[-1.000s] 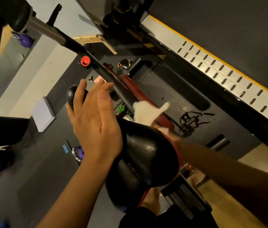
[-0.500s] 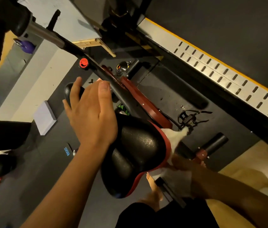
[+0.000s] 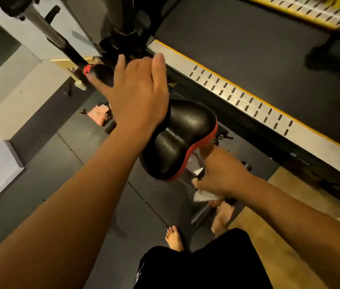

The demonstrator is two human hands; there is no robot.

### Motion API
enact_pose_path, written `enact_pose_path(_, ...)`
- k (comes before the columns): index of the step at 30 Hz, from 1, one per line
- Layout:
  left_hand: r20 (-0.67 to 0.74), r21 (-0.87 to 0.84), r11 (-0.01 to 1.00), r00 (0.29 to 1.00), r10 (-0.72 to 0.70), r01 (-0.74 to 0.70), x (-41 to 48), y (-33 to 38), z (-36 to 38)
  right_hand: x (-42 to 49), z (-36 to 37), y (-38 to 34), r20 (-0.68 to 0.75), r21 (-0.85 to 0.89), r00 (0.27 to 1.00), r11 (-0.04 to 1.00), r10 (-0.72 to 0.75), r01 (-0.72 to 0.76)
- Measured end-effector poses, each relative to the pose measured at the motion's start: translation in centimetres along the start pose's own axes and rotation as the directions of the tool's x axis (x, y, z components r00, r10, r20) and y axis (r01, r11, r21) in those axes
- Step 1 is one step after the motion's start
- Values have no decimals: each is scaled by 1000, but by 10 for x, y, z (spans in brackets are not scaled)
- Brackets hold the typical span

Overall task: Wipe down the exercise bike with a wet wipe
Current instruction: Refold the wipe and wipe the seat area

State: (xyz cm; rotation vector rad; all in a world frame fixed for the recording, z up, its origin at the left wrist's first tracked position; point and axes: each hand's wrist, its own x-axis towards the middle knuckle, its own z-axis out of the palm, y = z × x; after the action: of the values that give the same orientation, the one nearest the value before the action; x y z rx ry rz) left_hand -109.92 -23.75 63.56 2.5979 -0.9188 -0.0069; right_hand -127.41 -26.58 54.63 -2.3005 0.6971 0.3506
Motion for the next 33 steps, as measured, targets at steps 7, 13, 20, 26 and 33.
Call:
enact_pose_path(7,85,-68,881,877,473,-468,-17,-15,-8,-60,45,-11,-213,-121,947,956,239,-268)
enact_pose_path(13,13,-406,789,860,510,-462,-79,-73,-4,-18,-5,-41,-24,-202,966,945,258,-258)
enact_pose_path(20,72,-666,725,952,297,-175,-150,-108,3,-18,14,-37,-211,-204,948,938,237,-280)
enact_pose_path(26,96,-696,710,966,241,-108,-152,-107,-8,-56,-5,-11,-163,400,878,844,450,-358)
enact_pose_path(33,80,-593,794,972,221,-131,-130,-87,-28,-8,-29,-19,-13,956,924,274,383,-100)
